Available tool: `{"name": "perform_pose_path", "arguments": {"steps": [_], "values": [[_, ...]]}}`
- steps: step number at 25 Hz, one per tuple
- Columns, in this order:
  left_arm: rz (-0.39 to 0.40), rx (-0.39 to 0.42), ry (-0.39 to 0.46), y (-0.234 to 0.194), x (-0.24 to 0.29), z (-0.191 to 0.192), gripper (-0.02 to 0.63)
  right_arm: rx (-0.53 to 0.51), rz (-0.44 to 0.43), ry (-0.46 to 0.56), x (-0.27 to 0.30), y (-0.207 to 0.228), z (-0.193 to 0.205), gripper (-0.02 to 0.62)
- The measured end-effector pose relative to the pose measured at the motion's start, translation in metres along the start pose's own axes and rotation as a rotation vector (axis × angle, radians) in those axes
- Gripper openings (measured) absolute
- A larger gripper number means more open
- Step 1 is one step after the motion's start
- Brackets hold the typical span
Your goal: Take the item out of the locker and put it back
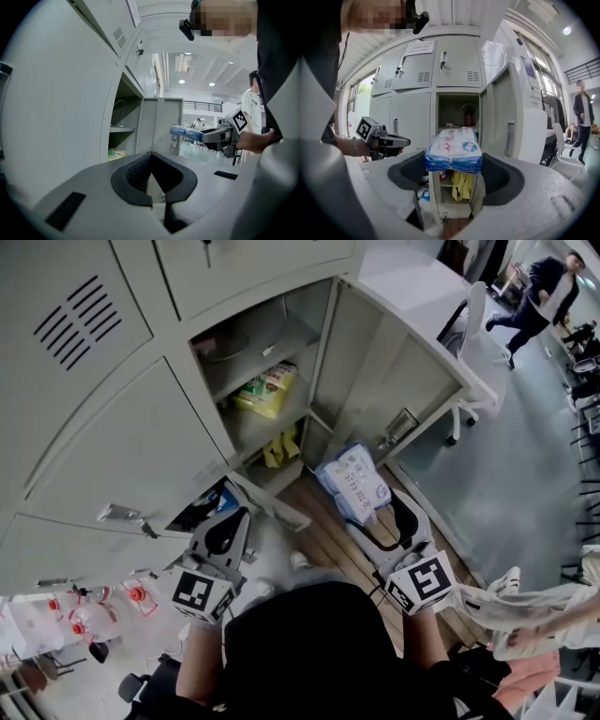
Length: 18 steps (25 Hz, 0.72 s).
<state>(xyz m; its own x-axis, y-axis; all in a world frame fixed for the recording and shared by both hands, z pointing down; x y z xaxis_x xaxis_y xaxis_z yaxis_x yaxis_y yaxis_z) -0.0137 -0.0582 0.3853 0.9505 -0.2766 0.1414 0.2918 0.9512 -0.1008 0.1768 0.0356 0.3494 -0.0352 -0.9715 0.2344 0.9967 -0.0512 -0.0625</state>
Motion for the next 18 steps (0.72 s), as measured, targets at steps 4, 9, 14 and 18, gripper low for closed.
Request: {"name": "perform_pose_path", "arguments": {"steps": [4,9,14,18], "values": [[0.007,-0.001,0.0,0.004,0.003,0.0,0.011,0.006,0.002,-0.001,-0.003,0.002,0.003,0.362],[-0.013,-0.007,-0.001,0.004,0.002,0.0,0.011,0.006,-0.006,0.001,-0.002,0.003,0.004,0.362],[-0.032,-0.007,0.006,0.005,-0.002,0.0,0.011,0.006,-0.029,-0.004,0.005,0.002,0.007,0.362],[-0.052,-0.008,-0.002,0.006,-0.007,0.003,0.011,0.003,-0.051,-0.008,0.016,-0.001,0.01,0.362]]}}
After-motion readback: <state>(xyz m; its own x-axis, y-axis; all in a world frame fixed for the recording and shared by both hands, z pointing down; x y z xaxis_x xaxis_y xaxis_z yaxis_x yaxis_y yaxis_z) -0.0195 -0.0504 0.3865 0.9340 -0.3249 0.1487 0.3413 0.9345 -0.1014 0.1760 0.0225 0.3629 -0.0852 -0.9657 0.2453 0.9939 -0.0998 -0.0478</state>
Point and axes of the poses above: the fingertips, and each gripper's own axes: x forward along the fingers, y to its right, z out of its underside, the point moved 1 cm from there along -x, backward along the fingers, and after that the axes turned 8 degrees about z, right-handed, at the moved point
